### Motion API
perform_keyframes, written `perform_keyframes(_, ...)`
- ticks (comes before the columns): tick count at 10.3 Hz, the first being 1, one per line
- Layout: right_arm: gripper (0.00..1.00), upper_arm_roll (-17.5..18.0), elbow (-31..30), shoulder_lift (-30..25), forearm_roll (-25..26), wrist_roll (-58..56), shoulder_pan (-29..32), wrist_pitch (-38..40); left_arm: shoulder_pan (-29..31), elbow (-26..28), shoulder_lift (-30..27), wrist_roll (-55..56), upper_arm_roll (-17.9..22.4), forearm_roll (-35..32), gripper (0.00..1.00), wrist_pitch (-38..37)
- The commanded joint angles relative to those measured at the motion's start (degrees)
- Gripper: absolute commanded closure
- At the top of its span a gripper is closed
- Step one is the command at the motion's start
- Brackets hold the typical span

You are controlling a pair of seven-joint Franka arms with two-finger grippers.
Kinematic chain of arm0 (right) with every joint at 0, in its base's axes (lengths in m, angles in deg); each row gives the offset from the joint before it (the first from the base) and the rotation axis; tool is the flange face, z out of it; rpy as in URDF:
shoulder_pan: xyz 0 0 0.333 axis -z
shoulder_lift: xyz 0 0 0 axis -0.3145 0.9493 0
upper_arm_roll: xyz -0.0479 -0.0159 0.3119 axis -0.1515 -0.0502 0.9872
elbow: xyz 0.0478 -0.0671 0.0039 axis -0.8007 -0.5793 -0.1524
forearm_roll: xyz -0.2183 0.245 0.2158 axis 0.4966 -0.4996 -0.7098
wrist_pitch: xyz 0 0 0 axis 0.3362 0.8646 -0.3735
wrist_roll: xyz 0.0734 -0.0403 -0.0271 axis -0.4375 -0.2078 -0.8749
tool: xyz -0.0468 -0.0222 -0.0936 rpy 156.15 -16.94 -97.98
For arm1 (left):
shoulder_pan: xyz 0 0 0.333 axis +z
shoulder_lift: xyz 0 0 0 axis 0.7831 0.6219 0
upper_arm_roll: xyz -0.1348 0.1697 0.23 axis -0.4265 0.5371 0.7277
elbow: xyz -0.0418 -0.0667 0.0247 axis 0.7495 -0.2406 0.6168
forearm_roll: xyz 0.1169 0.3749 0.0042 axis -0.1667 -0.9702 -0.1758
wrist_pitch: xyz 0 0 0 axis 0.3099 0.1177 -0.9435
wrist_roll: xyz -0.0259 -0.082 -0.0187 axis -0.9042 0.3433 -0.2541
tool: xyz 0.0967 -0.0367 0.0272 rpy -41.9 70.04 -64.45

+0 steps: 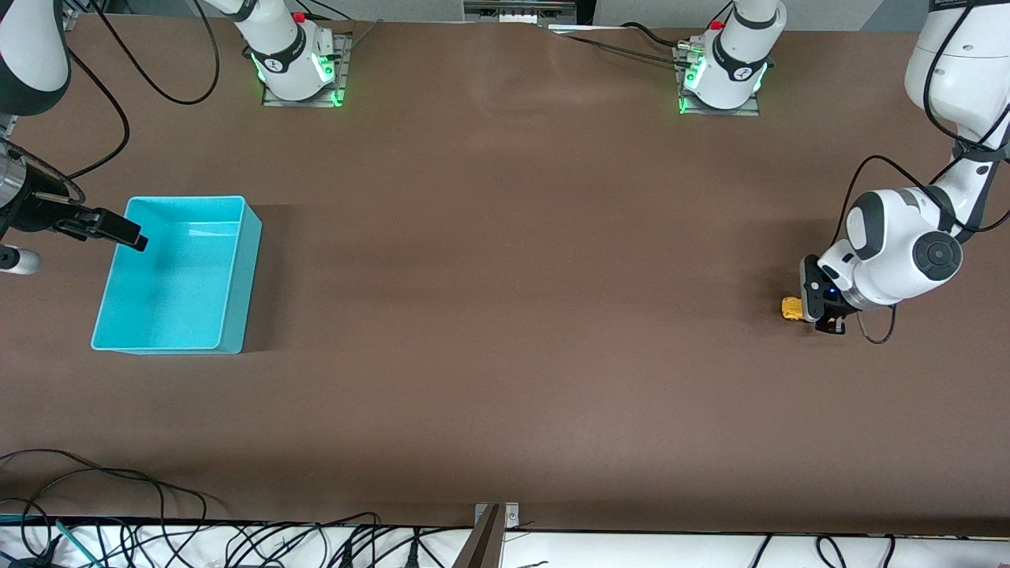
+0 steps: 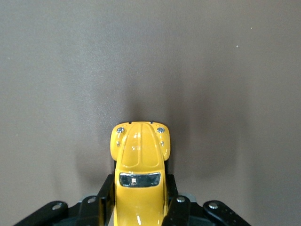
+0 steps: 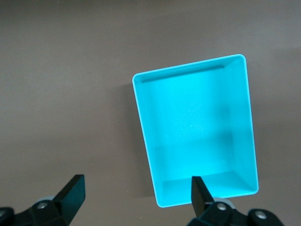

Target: Wind up and store yellow beetle car

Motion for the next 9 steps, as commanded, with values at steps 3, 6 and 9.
perform_keyframes(3, 0.0, -0.12, 0.71, 0.14, -1.35, -1.21, 0.32, 0.35, 1.21, -0.94, 2.59, -2.32, -0.2, -1.78, 0.95, -0.74)
perform_keyframes(6, 0.0, -0.12, 0.71, 0.14, -1.26, -1.21, 0.32, 0.35, 1.21, -1.02, 2.59, -2.14, -0.2, -1.08, 0.89, -0.74)
perform_keyframes(9, 0.0, -0.12, 0.71, 0.4, -1.35, -1.21, 0.32, 0.35, 2.62, -1.46, 0.59, -2.23, -0.73, 1.46, 0.0, -3.0)
